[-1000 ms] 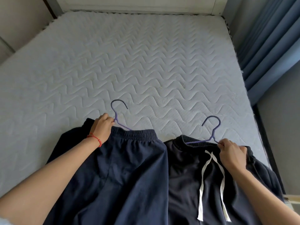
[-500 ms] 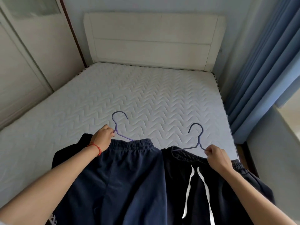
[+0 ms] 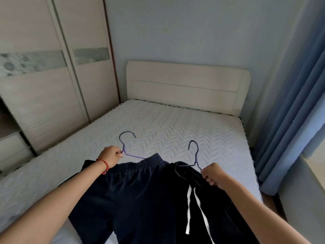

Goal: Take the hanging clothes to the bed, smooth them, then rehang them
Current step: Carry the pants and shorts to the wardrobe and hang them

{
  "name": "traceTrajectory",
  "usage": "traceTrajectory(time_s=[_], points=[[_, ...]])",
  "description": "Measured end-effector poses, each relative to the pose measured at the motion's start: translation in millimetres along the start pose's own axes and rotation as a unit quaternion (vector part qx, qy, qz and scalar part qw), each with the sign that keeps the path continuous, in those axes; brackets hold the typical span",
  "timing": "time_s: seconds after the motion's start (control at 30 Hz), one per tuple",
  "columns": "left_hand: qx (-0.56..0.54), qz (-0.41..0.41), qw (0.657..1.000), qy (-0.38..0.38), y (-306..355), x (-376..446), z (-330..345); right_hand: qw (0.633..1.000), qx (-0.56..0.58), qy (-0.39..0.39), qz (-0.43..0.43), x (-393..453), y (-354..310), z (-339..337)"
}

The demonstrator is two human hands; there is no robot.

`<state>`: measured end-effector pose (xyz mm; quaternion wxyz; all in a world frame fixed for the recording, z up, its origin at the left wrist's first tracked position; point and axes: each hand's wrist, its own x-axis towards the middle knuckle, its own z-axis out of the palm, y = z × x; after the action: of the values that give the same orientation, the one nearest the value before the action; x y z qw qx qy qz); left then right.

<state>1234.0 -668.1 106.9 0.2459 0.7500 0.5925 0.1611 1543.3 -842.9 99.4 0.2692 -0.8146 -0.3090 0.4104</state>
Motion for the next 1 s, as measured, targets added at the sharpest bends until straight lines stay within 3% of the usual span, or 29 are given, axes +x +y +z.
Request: traceTrajectory(time_s=[0.1,0.23,0.33,0.5,0.6,0.8,1.0], points=[[-0.017,-0.043,0.998,0.035,-12.6,-37.9,-26.4,0.994,0.108,-0.026,-0.006,-17.4,-6.0,24.8],[-0.037,-0.111,0.988,0.097,-37.2,-95.7,-64.0,0.970,0.197,-0.144,-0.012,-45.3,-19.9,63.6],[-0.072,-0.169,0.973,0.140,-61.8,-143.3,-88.6,0.950,0.211,-0.230,-0.020,-72.5,-37.2,99.4],[-0.142,-0.249,0.940,0.184,-117.1,-226.4,-122.8,0.935,0.186,-0.294,-0.072,-129.6,-79.8,165.2],[-0.233,-0.285,0.904,0.219,-154.7,-272.3,-147.6,0.927,0.163,-0.323,-0.100,-162.7,-105.4,205.0],[-0.466,-0.289,0.788,0.280,-213.1,-356.7,-206.3,0.892,0.152,-0.399,-0.148,-231.3,-154.6,293.3],[-0.489,-0.254,0.755,0.357,-277.4,-432.8,-265.4,0.872,0.165,-0.427,-0.171,-297.8,-199.5,405.7]])
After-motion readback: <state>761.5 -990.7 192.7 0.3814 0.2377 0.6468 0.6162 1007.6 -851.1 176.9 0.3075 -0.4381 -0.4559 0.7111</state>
